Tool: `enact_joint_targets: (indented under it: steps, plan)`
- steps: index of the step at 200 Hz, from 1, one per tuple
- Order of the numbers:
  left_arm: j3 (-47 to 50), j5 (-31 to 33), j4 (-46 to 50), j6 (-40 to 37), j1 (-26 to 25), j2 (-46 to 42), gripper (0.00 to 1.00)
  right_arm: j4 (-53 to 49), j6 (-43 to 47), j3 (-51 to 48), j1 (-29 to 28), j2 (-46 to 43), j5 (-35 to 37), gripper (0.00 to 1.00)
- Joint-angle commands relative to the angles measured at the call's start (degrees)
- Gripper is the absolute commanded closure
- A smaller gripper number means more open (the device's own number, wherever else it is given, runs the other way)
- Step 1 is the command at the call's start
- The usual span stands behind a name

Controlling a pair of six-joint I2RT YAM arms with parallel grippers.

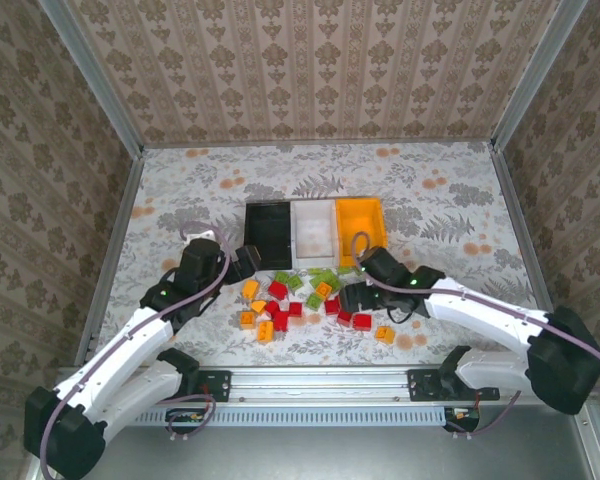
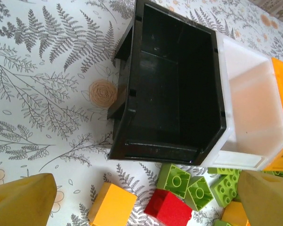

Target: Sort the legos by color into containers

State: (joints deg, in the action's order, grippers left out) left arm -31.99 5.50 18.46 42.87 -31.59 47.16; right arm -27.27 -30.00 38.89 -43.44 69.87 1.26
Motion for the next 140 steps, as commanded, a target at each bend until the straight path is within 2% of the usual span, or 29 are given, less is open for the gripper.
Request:
enact_joint_targets:
  steps: [1, 66, 140]
  plan:
    - [0.3, -1.6, 1.8, -0.3, -0.3, -1.1, 0.0, -3.1, 3.3, 2.5, -4.1, 3.6, 1.0, 0.14]
    - [1.0, -1.7, 2.2, 0.5, -0.2, -1.2, 0.0, -3.8, 6.2, 5.6, -9.6, 9.1, 7.6, 0.2]
    - [1.1, -2.0, 2.4, 1.2, -0.1, -0.6, 0.0, -3.7, 7.7, 6.9, -12.0, 13.4, 4.8, 0.22]
